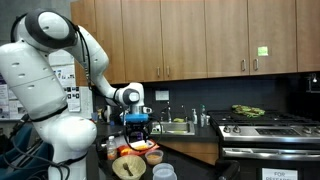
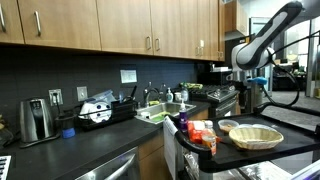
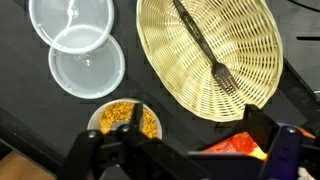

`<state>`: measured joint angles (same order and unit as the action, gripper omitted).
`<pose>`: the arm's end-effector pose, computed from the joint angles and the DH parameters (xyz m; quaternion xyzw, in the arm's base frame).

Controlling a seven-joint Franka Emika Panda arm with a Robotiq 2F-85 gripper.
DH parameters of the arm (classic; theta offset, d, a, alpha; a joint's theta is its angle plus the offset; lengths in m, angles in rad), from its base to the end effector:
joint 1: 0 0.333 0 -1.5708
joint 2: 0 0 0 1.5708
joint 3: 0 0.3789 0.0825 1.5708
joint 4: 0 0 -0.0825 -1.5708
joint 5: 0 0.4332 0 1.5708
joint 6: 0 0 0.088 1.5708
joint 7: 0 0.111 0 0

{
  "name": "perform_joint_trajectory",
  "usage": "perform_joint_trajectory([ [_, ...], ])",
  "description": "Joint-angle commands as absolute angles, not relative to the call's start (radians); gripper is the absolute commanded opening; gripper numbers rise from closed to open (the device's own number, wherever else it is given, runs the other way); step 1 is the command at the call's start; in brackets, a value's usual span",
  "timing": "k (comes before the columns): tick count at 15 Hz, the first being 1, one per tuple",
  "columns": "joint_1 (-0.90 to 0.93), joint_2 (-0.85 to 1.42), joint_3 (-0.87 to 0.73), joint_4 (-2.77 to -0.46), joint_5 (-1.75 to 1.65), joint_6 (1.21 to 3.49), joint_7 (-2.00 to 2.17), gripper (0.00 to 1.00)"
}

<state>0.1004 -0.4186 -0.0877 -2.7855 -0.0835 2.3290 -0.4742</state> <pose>0.3671 0.0053 0.3461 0.9617 0.2733 -0.0213 0.0073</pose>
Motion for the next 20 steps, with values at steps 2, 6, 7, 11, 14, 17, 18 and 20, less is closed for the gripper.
perform_joint_trajectory([
  [2, 0.089, -0.365, -0.091, -2.785, -0.110, 2.345, -0.522, 1.00],
  [6, 0.068, -0.321, -0.098, -2.785, -0.133, 2.350, -0.550, 1.00],
  [7, 0.063, -0.309, -0.099, -2.785, -0.137, 2.350, -0.555, 1.00],
  [11, 0.053, -0.267, -0.100, -2.784, -0.133, 2.358, -0.571, 1.00],
  [14, 0.054, -0.233, -0.095, -2.784, -0.122, 2.387, -0.571, 1.00],
  [17, 0.052, -0.196, -0.091, -2.784, -0.120, 2.424, -0.566, 1.00],
  [18, 0.051, -0.182, -0.090, -2.784, -0.121, 2.439, -0.565, 1.00],
  [20, 0.050, -0.155, -0.086, -2.784, -0.118, 2.465, -0.561, 1.00],
])
